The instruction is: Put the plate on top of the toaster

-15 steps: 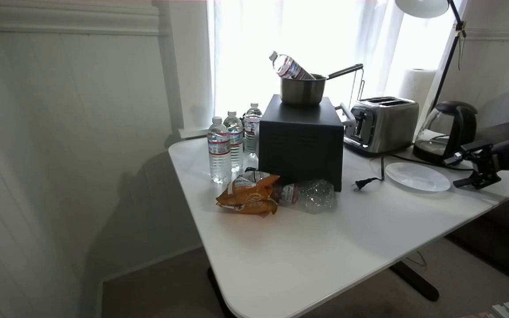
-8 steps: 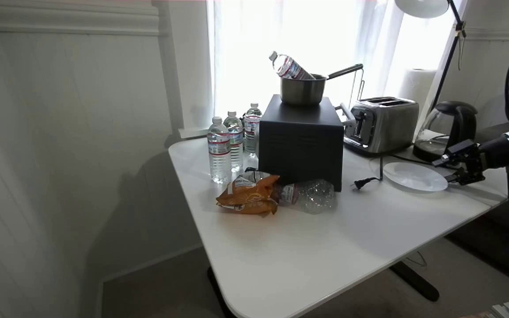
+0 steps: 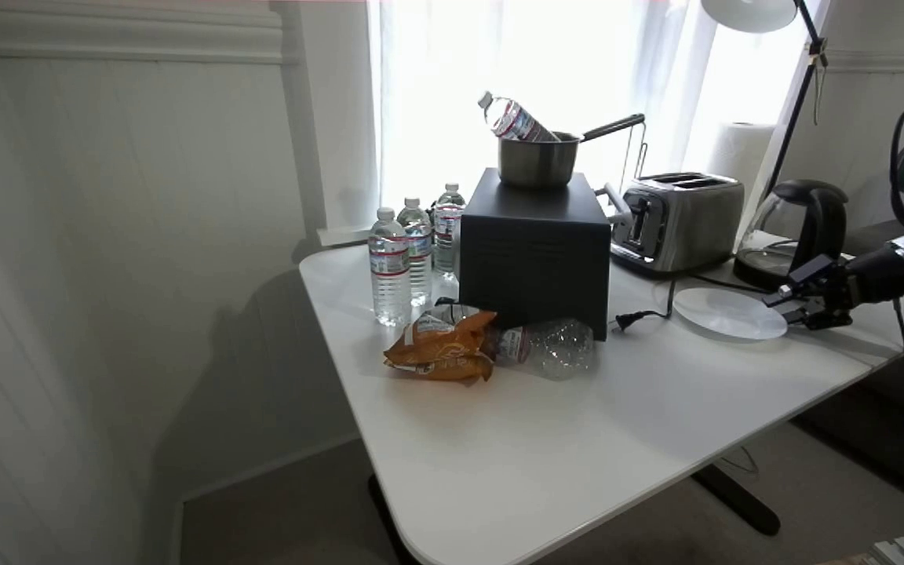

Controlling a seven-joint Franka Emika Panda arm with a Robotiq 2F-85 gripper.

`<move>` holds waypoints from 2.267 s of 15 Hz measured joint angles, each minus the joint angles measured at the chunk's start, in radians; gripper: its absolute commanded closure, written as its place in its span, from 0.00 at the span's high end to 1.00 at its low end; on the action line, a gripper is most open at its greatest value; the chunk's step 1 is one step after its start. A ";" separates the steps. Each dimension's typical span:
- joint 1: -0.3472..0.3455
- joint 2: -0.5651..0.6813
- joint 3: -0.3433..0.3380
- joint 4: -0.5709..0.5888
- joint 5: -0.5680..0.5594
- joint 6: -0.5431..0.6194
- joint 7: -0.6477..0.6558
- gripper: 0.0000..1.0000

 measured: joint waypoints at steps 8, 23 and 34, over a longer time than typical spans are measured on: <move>-0.021 0.010 -0.016 0.001 0.000 -0.101 0.000 0.48; -0.030 0.089 -0.027 0.028 0.004 -0.159 0.000 0.01; -0.037 0.033 -0.114 0.007 -0.316 -0.176 -0.005 0.01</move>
